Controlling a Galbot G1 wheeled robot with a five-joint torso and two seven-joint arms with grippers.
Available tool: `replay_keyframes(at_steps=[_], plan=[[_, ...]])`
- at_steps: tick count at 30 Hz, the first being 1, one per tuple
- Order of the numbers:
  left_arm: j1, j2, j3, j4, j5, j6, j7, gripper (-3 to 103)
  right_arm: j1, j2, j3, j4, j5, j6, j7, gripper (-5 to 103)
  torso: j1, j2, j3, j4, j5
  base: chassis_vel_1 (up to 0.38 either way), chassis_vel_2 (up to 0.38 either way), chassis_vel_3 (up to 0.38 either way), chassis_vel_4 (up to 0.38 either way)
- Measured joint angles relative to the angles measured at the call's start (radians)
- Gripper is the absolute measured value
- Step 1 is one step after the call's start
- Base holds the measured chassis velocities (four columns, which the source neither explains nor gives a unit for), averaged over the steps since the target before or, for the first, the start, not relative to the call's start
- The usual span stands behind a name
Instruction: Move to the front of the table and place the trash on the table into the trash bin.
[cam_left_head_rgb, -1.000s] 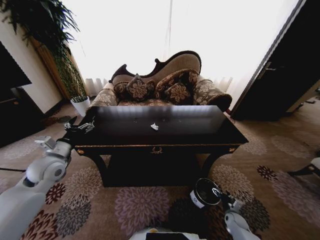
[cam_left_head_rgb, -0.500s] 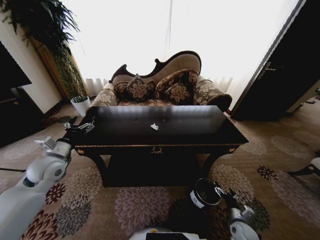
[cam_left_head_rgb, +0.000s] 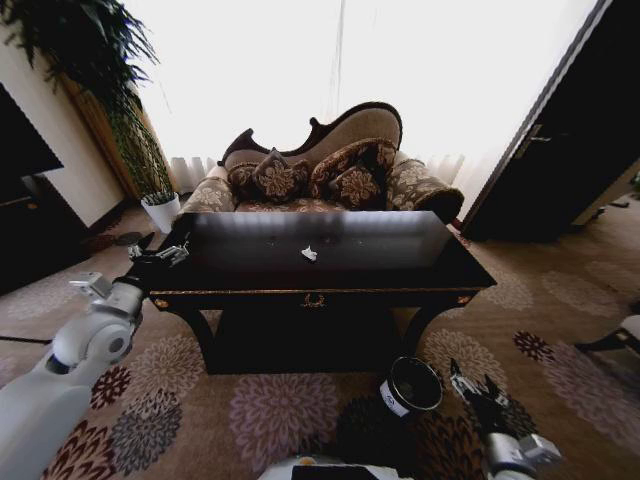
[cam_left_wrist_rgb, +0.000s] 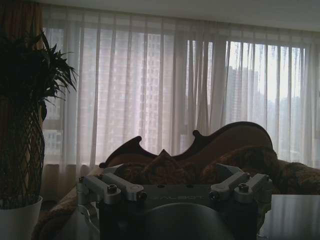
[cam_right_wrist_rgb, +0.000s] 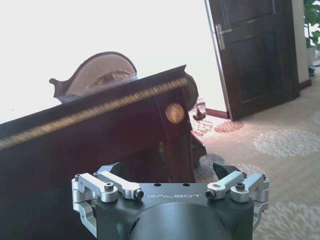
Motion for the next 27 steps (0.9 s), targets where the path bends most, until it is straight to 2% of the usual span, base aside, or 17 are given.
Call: replay_keyframes(at_steps=[10,17,22,23,27], plan=[[0.0,0.0,0.0,0.0,0.0,0.0,0.0,100,-0.101,-0.015,0.019,0.267,0.01,-0.008,0.019,100,0.0,0.0,0.0,0.0,-0.0001,0.0,0.0,0.0,0.0],[0.0,0.0,0.0,0.0,0.0,0.0,0.0,100,-0.098,-0.043,0.012,0.323,0.001,-0.033,0.033,100,0.0,0.0,0.0,-0.0001,0.0,0.0,0.0,0.0,0.0],[0.0,0.0,0.0,0.0,0.0,0.0,0.0,100,-0.029,-0.144,0.012,0.338,-0.01,-0.083,0.058,100,0.0,0.0,0.0,-0.0001,0.0003,0.0,0.0,0.0,0.0],[0.0,0.0,0.0,0.0,0.0,0.0,0.0,100,-0.029,-0.144,0.012,0.338,-0.01,-0.083,0.058,100,0.0,0.0,0.0,-0.0001,0.0003,0.0,0.0,0.0,0.0],[0.0,0.0,0.0,0.0,0.0,0.0,0.0,100,0.06,-0.245,0.002,0.353,-0.026,-0.149,0.098,100,0.0,0.0,0.0,0.0002,0.0,0.0,0.0,0.0,0.0]])
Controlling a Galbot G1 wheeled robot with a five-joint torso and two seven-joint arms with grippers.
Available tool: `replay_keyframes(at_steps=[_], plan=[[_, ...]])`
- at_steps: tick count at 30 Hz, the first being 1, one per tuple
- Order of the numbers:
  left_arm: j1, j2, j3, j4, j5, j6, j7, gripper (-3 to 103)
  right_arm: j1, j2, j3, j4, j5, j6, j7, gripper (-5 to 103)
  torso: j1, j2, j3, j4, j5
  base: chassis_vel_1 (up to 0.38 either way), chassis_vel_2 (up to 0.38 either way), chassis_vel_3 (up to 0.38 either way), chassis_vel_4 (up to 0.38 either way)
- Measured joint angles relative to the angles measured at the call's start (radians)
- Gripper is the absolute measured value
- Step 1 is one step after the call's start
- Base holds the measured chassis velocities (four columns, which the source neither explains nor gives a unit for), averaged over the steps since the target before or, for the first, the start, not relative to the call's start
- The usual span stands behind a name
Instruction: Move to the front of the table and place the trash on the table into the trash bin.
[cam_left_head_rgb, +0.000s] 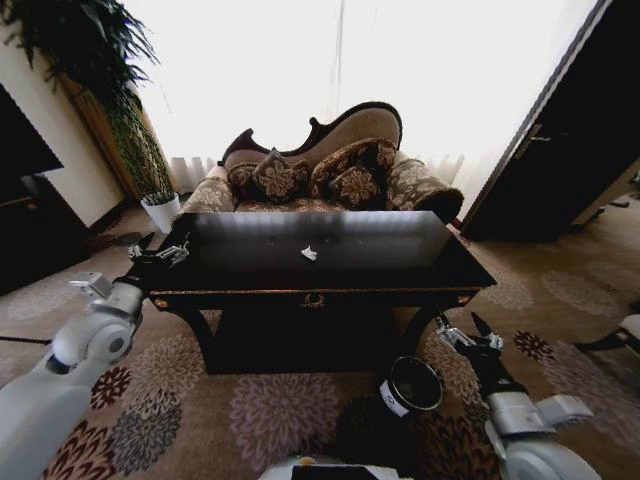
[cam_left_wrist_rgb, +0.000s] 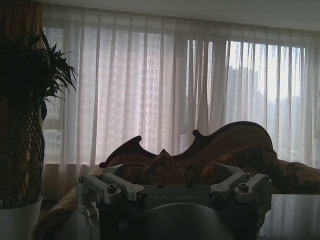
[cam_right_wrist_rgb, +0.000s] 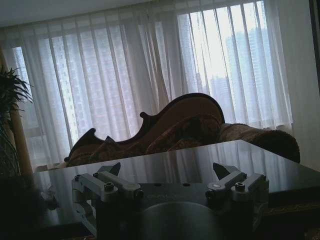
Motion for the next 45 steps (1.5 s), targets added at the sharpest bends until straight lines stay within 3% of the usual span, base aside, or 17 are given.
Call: replay_keyframes(at_steps=[9,12,16,22,27,29,36,37,39,45], plan=[[0.0,0.0,0.0,0.0,0.0,0.0,0.0,100,0.177,-0.162,-0.077,-0.039,-0.063,-0.067,0.039,100,0.0,0.0,0.0,-0.0001,0.0002,0.0,0.0,0.0,0.0],[0.0,0.0,0.0,0.0,0.0,0.0,0.0,100,0.232,-0.217,-0.113,-0.059,-0.046,-0.083,0.047,100,0.0,0.0,0.0,-0.0001,0.0001,0.0,0.0,0.0,0.0],[0.0,0.0,0.0,0.0,0.0,0.0,0.0,100,0.305,-0.339,-0.179,-0.1,-0.011,-0.122,0.054,100,0.0,0.0,0.0,-0.0001,0.0002,0.0,0.0,0.0,0.0],[0.0,0.0,0.0,0.0,0.0,0.0,0.0,100,0.356,-0.435,-0.229,-0.115,0.033,-0.15,0.061,100,0.0,0.0,0.0,-0.0003,0.0,0.0,0.0,0.0,0.0],[0.0,0.0,0.0,0.0,0.0,0.0,0.0,100,0.484,-0.526,-0.349,-0.158,0.084,-0.164,0.068,100,0.0,0.0,0.0,-0.0001,-0.0002,0.0,0.0,0.0,0.0],[0.0,0.0,0.0,0.0,0.0,0.0,0.001,100,0.613,-0.558,-0.459,-0.19,0.132,-0.182,0.076,100,0.0,0.0,0.0,-0.0003,-0.0001,0.0,0.0,0.0,0.0],[0.0,0.0,0.0,0.0,0.0,0.0,0.0,100,1.029,-0.534,-0.85,-0.31,0.214,-0.223,0.111,100,0.0,0.0,0.0,-0.0001,0.0002,0.0,0.0,0.0,0.0],[0.0,0.0,0.0,0.0,0.0,0.0,0.0,100,1.029,-0.534,-0.85,-0.31,0.214,-0.223,0.111,100,0.0,0.0,0.0,-0.0001,0.0002,0.0,0.0,0.0,0.0],[0.0,0.0,0.0,0.0,0.0,0.0,0.0,100,1.155,-0.512,-0.96,-0.339,0.24,-0.233,0.124,100,0.0,0.0,0.0,0.0,-0.0003,0.0,0.0,0.0,0.0],[0.0,0.0,0.0,0.0,0.0,0.0,0.0,100,1.273,-0.475,-1.073,-0.392,0.281,-0.252,0.144,100,0.0,0.0,0.0,0.0,-0.0003,0.0,0.0,0.0,0.0]])
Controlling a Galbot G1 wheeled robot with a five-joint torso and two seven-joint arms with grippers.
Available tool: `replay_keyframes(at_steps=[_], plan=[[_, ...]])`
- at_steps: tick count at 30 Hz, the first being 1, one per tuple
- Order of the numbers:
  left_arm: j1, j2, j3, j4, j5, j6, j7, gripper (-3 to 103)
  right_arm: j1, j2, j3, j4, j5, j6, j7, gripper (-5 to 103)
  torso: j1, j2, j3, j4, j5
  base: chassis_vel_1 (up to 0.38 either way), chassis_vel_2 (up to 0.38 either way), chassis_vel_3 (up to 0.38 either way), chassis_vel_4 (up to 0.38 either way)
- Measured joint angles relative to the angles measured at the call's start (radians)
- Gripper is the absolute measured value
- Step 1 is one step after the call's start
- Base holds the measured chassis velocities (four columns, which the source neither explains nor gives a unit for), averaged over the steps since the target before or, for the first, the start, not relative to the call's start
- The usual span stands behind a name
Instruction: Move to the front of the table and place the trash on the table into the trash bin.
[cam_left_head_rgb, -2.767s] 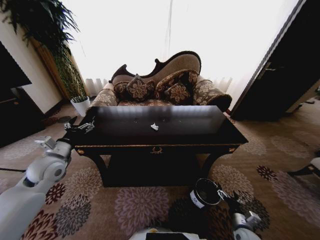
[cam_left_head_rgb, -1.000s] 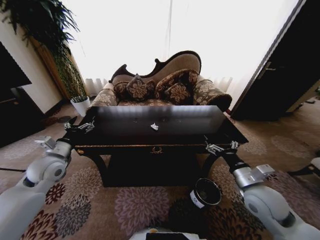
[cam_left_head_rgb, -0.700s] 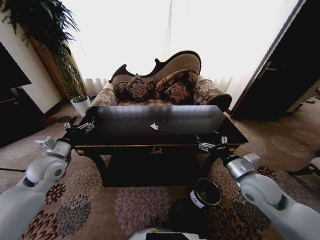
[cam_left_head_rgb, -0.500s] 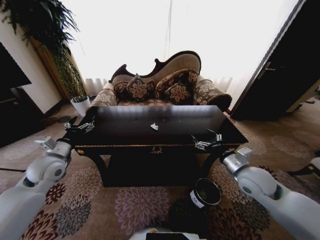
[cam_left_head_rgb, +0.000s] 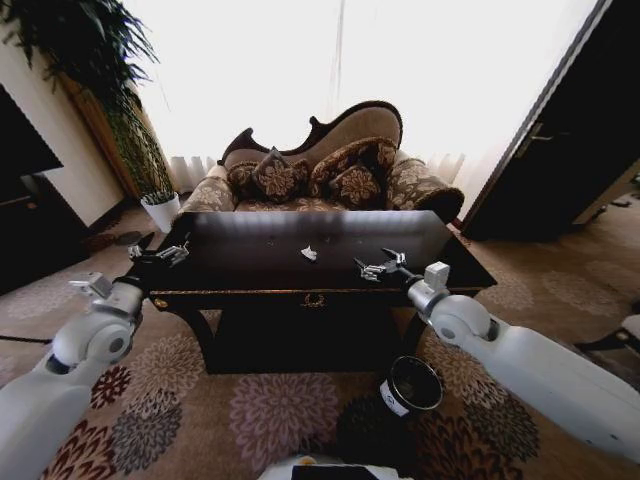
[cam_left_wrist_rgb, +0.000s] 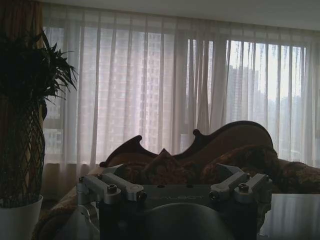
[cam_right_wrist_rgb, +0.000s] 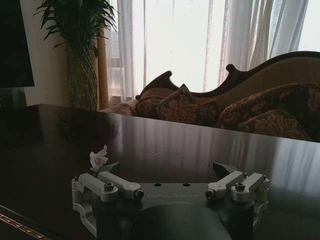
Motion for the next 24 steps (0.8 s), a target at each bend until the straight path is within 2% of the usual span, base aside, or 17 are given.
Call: replay_keyframes(at_steps=[7,13,16,24], plan=[[0.0,0.0,0.0,0.0,0.0,0.0,0.0,100,0.098,0.025,-0.134,-0.058,-0.009,-0.006,0.002,100,0.0,0.0,0.0,-0.0004,0.0,0.0,0.0,0.0,0.0],[0.0,0.0,0.0,0.0,0.0,0.0,0.0,100,0.192,0.092,-0.23,-0.117,-0.021,-0.011,0.008,100,0.0,0.0,0.0,-0.0001,0.0004,0.0,0.0,0.0,0.0],[0.0,0.0,0.0,0.0,0.0,0.0,0.0,100,0.291,0.133,-0.304,-0.143,-0.017,-0.014,0.016,100,0.0,0.0,0.0,-0.0002,0.0001,0.0,0.0,0.0,0.0],[0.0,0.0,0.0,0.0,0.0,0.0,0.0,100,0.391,0.205,-0.406,-0.182,-0.001,-0.019,0.03,100,0.0,0.0,0.0,0.0,0.0003,0.0,0.0,0.0,0.0]])
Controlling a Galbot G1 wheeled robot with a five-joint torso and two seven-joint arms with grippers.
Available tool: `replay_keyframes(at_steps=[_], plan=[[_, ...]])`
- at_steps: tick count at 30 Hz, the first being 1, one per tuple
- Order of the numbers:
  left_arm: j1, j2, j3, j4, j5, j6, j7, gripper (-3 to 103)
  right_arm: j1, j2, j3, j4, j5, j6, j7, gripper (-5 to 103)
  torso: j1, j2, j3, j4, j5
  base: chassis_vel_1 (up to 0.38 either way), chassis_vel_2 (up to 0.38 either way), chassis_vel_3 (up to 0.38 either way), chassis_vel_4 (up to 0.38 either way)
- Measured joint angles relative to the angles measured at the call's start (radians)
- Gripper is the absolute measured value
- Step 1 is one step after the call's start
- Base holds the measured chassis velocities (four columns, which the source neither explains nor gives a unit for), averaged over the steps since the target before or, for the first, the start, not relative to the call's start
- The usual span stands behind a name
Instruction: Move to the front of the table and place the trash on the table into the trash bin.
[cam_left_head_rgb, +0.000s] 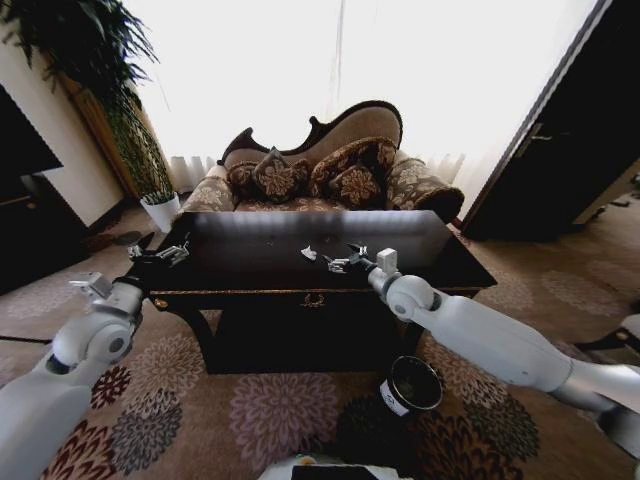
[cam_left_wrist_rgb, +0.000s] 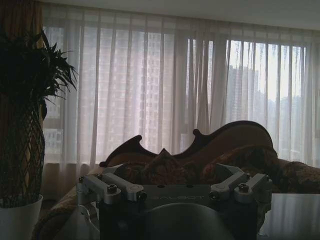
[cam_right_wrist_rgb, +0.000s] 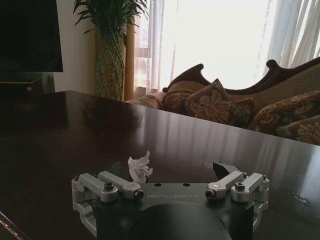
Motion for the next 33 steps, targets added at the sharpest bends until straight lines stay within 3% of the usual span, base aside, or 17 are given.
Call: replay_keyframes(at_steps=[12,27,33], plan=[[0.0,0.0,0.0,0.0,0.0,0.0,0.0,100,0.072,0.104,-0.089,-0.12,0.002,-0.001,-0.002,100,0.0,0.0,0.0,-0.0001,-0.0001,0.0,0.0,0.0,0.0],[0.0,0.0,0.0,0.0,0.0,0.0,0.0,100,0.062,0.144,-0.085,-0.207,-0.015,0.013,-0.034,103,0.0,0.0,0.0,-0.0002,0.0,0.0,0.0,0.0,0.0],[0.0,0.0,0.0,0.0,0.0,0.0,0.0,100,0.065,0.146,-0.092,-0.216,-0.016,0.019,-0.045,85,0.0,0.0,0.0,-0.0001,0.0,0.0,0.0,0.0,0.0]])
